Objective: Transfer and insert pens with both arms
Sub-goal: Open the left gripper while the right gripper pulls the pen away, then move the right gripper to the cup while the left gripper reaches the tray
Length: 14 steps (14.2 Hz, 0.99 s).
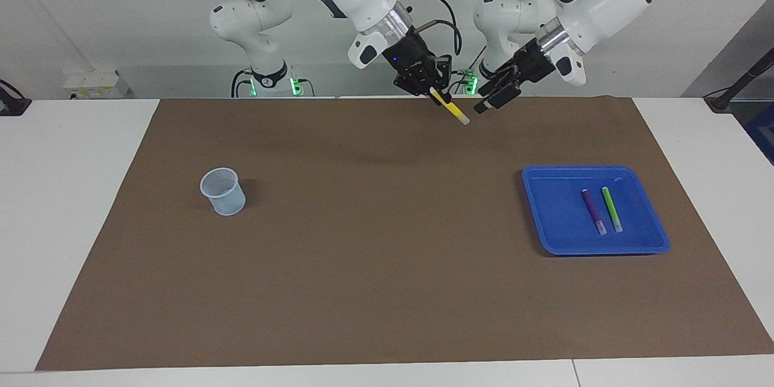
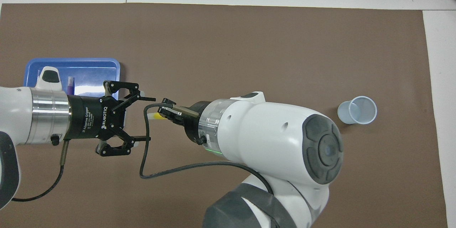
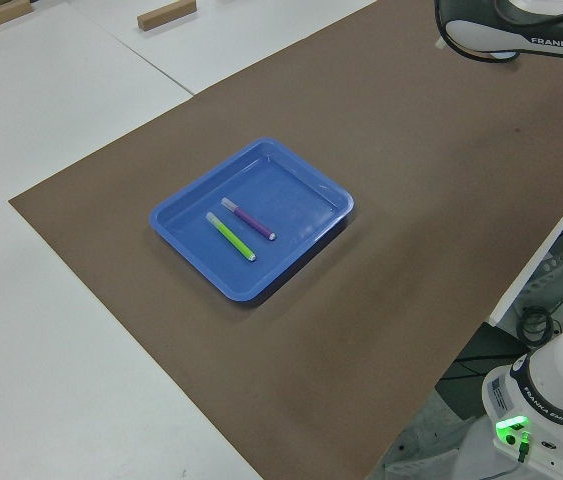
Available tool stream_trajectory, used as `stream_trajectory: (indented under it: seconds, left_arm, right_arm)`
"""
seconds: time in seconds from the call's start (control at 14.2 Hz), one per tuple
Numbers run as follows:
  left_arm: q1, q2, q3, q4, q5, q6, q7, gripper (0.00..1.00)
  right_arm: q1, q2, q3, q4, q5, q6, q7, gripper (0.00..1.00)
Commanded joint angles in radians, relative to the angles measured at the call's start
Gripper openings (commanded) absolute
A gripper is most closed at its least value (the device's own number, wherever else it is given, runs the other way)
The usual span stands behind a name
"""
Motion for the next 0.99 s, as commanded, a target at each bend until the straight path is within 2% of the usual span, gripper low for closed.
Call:
stream_trajectory:
  seconds: [0.0, 0.28, 0.42, 0.77, 0.91]
  left_arm:
    - [0.017, -0.046, 0.0, -0.034, 0.126, -0.065, 0.281, 0.84]
    - [0.098, -0.044, 0.002, -0.033, 0.229, -0.132, 0.597, 0.81]
    - [0.126, -0.034, 0.002, -0.034, 0.277, -0.135, 0.732, 0.8]
    - [0.162, 0.002, 0.002, -0.034, 0.456, -0.074, 0.979, 0.79]
    - [0.202, 0.035, 0.002, -0.034, 0.478, -0.043, 1.055, 0.79]
  right_arm:
    - [-0.033, -0.014, 0.004, 0.007, 0.013, -0.052, -0.093, 0.0]
    - [-0.079, -0.016, 0.001, 0.007, -0.001, -0.124, -0.225, 0.0]
    - [-0.116, -0.016, 0.001, 0.007, -0.062, -0.174, -0.323, 0.0]
    - [-0.208, -0.026, 0.002, 0.006, -0.216, -0.301, -0.576, 0.0]
    - [-0.254, -0.028, 0.002, 0.006, -0.286, -0.345, -0.69, 0.0]
